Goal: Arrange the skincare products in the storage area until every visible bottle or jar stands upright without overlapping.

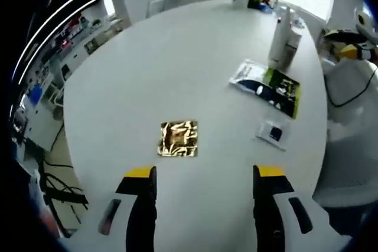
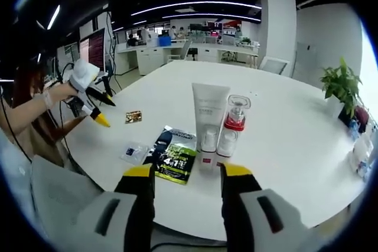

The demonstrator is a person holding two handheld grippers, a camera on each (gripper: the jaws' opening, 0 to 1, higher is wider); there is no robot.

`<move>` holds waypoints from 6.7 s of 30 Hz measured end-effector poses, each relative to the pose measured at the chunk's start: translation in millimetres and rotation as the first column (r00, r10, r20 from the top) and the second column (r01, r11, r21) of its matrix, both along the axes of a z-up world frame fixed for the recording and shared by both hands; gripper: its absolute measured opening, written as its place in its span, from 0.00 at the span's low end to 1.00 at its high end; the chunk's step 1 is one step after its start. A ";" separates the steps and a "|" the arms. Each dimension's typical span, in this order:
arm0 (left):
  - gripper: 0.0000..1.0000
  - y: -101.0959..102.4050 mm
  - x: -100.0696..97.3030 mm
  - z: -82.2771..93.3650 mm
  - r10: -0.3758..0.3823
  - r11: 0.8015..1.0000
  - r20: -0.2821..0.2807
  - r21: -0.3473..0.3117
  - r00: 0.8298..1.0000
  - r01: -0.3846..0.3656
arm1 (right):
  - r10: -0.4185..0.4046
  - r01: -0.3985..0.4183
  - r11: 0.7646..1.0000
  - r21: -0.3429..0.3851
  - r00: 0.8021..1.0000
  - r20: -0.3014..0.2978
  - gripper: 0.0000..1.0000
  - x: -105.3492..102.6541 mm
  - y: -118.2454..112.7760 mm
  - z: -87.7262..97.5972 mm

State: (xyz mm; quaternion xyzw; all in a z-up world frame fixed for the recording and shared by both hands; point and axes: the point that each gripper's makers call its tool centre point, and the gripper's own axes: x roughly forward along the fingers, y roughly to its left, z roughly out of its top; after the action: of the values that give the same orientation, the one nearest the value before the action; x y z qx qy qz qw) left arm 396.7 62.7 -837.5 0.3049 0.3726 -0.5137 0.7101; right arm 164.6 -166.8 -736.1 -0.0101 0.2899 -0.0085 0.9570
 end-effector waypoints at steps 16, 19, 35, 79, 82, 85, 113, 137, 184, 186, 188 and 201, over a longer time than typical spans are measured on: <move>0.59 13.5 28.7 -17.7 -0.016 0.993 0.061 0.121 0.998 0.009 | -0.015 0.015 1.000 0.003 1.000 -0.009 0.46 -1.4 -3.6 -2.0; 0.59 15.6 35.1 -19.0 -0.011 0.991 0.071 0.135 0.997 0.002 | -0.019 0.019 1.000 0.004 1.000 -0.011 0.46 -1.3 -4.6 -2.6; 0.57 15.3 49.3 -29.0 -0.044 0.981 0.097 0.195 0.994 0.024 | -0.043 0.043 0.999 0.007 0.999 -0.016 0.46 -2.8 -10.3 -4.2; 0.57 -38.8 64.7 -33.7 -0.142 0.967 0.071 0.224 0.987 0.123 | -0.056 0.057 0.997 0.046 0.998 -0.026 0.46 -2.2 -17.3 -14.3; 0.55 -45.4 65.9 -34.9 -0.134 0.971 0.056 0.209 0.989 0.120 | -0.061 0.062 0.997 0.048 0.998 -0.025 0.46 -3.1 -18.3 -14.6; 0.55 -49.3 67.4 -35.9 -0.132 0.972 0.047 0.203 0.990 0.119 | -0.064 0.066 0.997 0.051 0.998 -0.027 0.46 -4.1 -18.7 -15.4; 0.41 -70.6 80.6 -52.0 -0.221 0.935 -0.129 0.253 0.967 0.248 | -0.087 0.089 0.994 0.059 0.996 -0.036 0.45 -10.3 -23.0 -19.5; 0.41 -59.5 65.4 -52.1 -0.460 0.757 -0.167 0.439 0.872 0.483 | -0.094 0.096 0.993 0.066 0.995 -0.033 0.45 -15.3 -24.2 -21.3; 0.54 -63.1 75.0 -33.2 -0.406 0.809 -0.094 0.426 0.909 0.405 | -0.111 0.112 0.991 0.070 0.994 -0.018 0.46 -20.5 -24.1 -17.2; 0.53 -64.2 76.1 -34.9 -0.402 0.809 -0.110 0.422 0.909 0.409 | -0.110 0.111 0.991 0.069 0.994 -0.019 0.46 -19.6 -24.7 -16.7; 0.52 -64.2 76.5 -37.5 -0.390 0.810 -0.132 0.421 0.911 0.408 | -0.109 0.110 0.992 0.067 0.994 -0.023 0.46 -18.6 -25.2 -17.2; 0.51 -68.3 85.5 -48.6 -0.360 0.819 -0.187 0.405 0.914 0.406 | -0.124 0.127 0.989 0.076 0.991 -0.044 0.45 -19.6 -30.0 -24.0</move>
State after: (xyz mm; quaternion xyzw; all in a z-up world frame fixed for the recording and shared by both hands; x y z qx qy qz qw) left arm 482.3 -5.7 -886.1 0.4980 0.4444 -0.5643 0.4859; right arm 144.9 -196.8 -760.1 0.0459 0.3088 -0.0572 0.9483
